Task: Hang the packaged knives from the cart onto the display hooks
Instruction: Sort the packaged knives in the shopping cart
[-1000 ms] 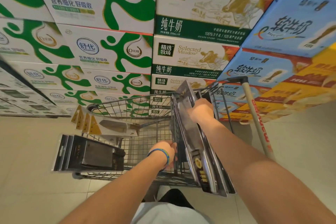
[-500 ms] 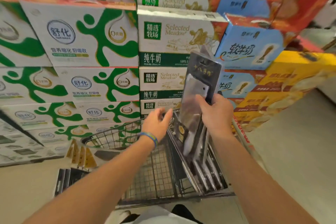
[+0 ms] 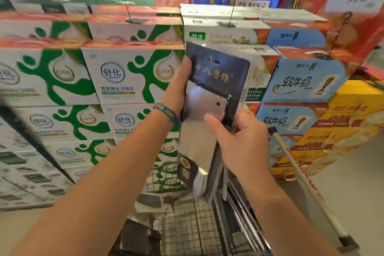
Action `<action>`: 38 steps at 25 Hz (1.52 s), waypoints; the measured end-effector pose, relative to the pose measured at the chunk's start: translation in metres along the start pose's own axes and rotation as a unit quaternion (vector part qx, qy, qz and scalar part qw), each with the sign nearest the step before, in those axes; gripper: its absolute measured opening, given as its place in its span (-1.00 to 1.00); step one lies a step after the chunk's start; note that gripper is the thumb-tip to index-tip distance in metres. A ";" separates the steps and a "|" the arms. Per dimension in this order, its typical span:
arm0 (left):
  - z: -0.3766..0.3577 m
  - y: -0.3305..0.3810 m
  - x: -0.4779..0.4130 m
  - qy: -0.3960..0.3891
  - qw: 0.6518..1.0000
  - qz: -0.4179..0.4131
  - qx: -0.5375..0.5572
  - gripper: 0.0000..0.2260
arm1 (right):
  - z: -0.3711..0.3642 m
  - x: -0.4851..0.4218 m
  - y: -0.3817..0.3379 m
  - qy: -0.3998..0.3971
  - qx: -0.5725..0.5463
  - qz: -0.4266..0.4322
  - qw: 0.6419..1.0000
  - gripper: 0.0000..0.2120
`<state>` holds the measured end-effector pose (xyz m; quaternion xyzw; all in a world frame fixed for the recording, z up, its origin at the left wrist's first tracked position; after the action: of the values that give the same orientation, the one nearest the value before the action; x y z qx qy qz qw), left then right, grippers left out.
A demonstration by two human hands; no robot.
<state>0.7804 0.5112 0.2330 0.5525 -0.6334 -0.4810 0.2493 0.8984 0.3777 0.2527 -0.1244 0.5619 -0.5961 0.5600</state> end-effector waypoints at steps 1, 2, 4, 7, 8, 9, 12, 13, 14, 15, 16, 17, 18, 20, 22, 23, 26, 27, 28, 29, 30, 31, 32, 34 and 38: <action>0.010 0.014 0.004 0.023 0.999 -0.026 -0.022 -0.34 | -0.007 0.004 -0.006 0.012 -0.006 0.005 1.000 -0.72; 0.023 0.026 0.008 0.052 0.995 -0.050 -0.071 -0.31 | -0.014 0.009 -0.009 0.027 -0.012 0.008 1.000 -0.71; 0.045 0.042 0.016 0.101 0.973 -0.108 -0.178 -0.39 | -0.026 0.024 -0.007 0.057 -0.046 -0.010 0.997 -0.76; 0.067 0.031 0.028 0.094 0.965 -0.185 -0.158 -0.63 | -0.044 0.047 0.016 0.064 -0.147 -0.059 0.985 -0.51; 0.076 0.019 0.034 0.109 0.964 -0.187 -0.156 -0.70 | -0.048 0.052 0.027 0.060 -0.155 -0.079 0.983 -0.38; 0.088 0.004 0.042 0.142 0.957 -0.176 -0.180 -0.74 | -0.055 0.057 0.038 0.044 -0.143 -0.104 0.983 -0.24; 0.122 -0.053 0.078 0.224 0.947 -0.138 -0.186 -0.76 | -0.080 0.085 0.069 -0.031 -0.056 -0.159 0.985 -0.38; 0.129 -0.072 0.088 0.227 0.951 -0.124 -0.171 -0.76 | -0.086 0.097 0.079 -0.049 -0.032 -0.174 0.983 -0.55; 0.132 -0.087 0.097 0.228 0.952 -0.110 -0.172 -0.76 | -0.091 0.110 0.091 -0.065 -0.019 -0.200 0.978 -0.67; 0.135 -0.100 0.105 0.231 0.951 -0.096 -0.182 -0.75 | -0.096 0.123 0.105 -0.081 -0.013 -0.230 0.970 -0.71; 0.137 -0.113 0.113 0.235 0.949 -0.084 -0.193 -0.74 | -0.100 0.134 0.118 -0.097 -0.001 -0.255 0.962 -0.73; 0.140 -0.124 0.121 0.244 0.946 -0.075 -0.201 -0.74 | -0.103 0.141 0.131 -0.115 0.024 -0.270 0.956 -0.72; 0.146 -0.138 0.129 0.259 0.939 -0.060 -0.217 -0.76 | -0.106 0.147 0.142 -0.137 0.051 -0.280 0.949 -0.70; 0.156 -0.161 0.144 0.280 0.927 -0.020 -0.247 -0.76 | -0.110 0.157 0.159 -0.173 0.081 -0.298 0.935 -0.63; 0.159 -0.180 0.152 0.281 0.923 0.008 -0.264 -0.73 | -0.109 0.167 0.173 -0.197 0.115 -0.317 0.921 -0.61; 0.161 -0.187 0.155 0.279 0.922 0.017 -0.267 -0.69 | -0.108 0.173 0.177 -0.209 0.131 -0.327 0.912 -0.63; 0.164 -0.210 0.157 0.265 0.926 0.076 -0.257 -0.40 | -0.107 0.186 0.187 -0.232 0.140 -0.353 0.896 -0.67; 0.164 -0.215 0.156 0.266 0.925 0.097 -0.254 -0.36 | -0.107 0.187 0.189 -0.240 0.145 -0.356 0.891 -0.66; 0.163 -0.216 0.153 0.261 0.926 0.102 -0.252 -0.35 | -0.106 0.187 0.189 -0.246 0.150 -0.359 0.888 -0.66; 0.159 -0.216 0.148 0.245 0.932 0.095 -0.251 -0.35 | -0.104 0.187 0.189 -0.244 0.147 -0.364 0.887 -0.66; 0.153 -0.215 0.142 0.224 0.938 0.081 -0.252 -0.35 | -0.102 0.187 0.189 -0.240 0.137 -0.369 0.887 -0.69; 0.148 -0.212 0.137 0.204 0.943 0.066 -0.256 -0.33 | -0.099 0.188 0.188 -0.235 0.127 -0.378 0.887 -0.72; 0.144 -0.208 0.133 0.188 0.945 0.049 -0.263 -0.29 | -0.096 0.188 0.187 -0.228 0.118 -0.381 0.888 -0.75; 0.144 -0.201 0.130 0.176 0.947 0.020 -0.269 -0.23 | -0.094 0.186 0.182 -0.212 0.113 -0.363 0.901 -0.79; 0.151 -0.237 0.149 0.172 0.940 0.168 -0.241 -0.30 | -0.111 0.204 0.199 -0.211 0.162 -0.359 0.895 -0.76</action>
<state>0.7216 0.4389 -0.0715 0.4360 -0.5296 -0.4683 0.5569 0.8478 0.3236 -0.0441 -0.3481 0.2434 -0.7987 0.4262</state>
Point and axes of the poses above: each hand's wrist, its own x-axis away from the middle knuckle, its own z-axis out of the back of the hand, y = z × x, the point moved 9 cm from there along -x, towards the middle knuckle, and after that the axes turned 7 degrees about -z, right-handed, at the moved point
